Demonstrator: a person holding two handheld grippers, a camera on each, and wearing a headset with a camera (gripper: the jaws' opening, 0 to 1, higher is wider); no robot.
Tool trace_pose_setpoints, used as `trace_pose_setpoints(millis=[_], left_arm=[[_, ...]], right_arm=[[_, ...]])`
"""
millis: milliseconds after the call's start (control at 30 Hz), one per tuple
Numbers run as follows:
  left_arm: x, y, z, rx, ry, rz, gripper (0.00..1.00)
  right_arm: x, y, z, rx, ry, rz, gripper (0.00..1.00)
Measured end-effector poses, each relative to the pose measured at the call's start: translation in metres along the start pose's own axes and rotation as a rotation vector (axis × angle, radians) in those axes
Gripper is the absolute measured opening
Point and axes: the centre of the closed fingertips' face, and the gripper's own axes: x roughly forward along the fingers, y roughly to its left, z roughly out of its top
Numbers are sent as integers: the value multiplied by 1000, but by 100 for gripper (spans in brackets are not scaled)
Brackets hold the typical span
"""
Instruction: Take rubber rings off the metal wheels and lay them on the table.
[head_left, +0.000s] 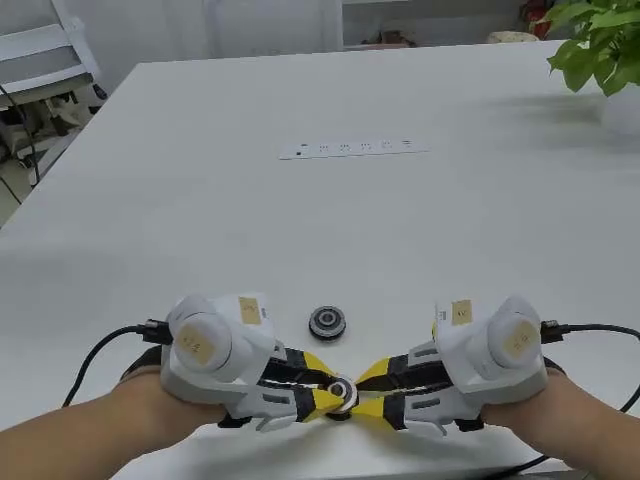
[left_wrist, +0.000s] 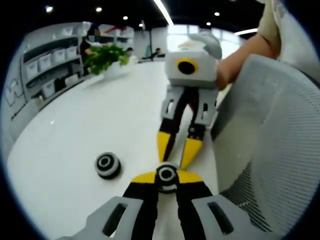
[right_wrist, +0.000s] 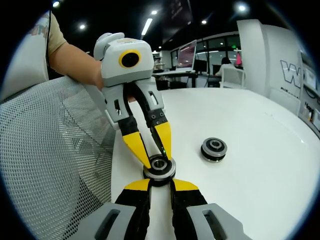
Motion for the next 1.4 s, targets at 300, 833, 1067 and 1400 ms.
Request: trace_pose_setpoints(millis=[300,833,1067,1400], left_arm=[[0,0,0,-3,-2,4,13],[0,0,0,12,8,19,13],[1,-1,1,12,7,17,13],[1,-1,1,15,6,17,13]], right_arm=[[-1,-2,-1,47,11,-8,3],[-4,-6,-1,197,18,-40,0],[-5,-5,-1,165,39,-52,0],[-6,-3,-1,65,82,-69,0]])
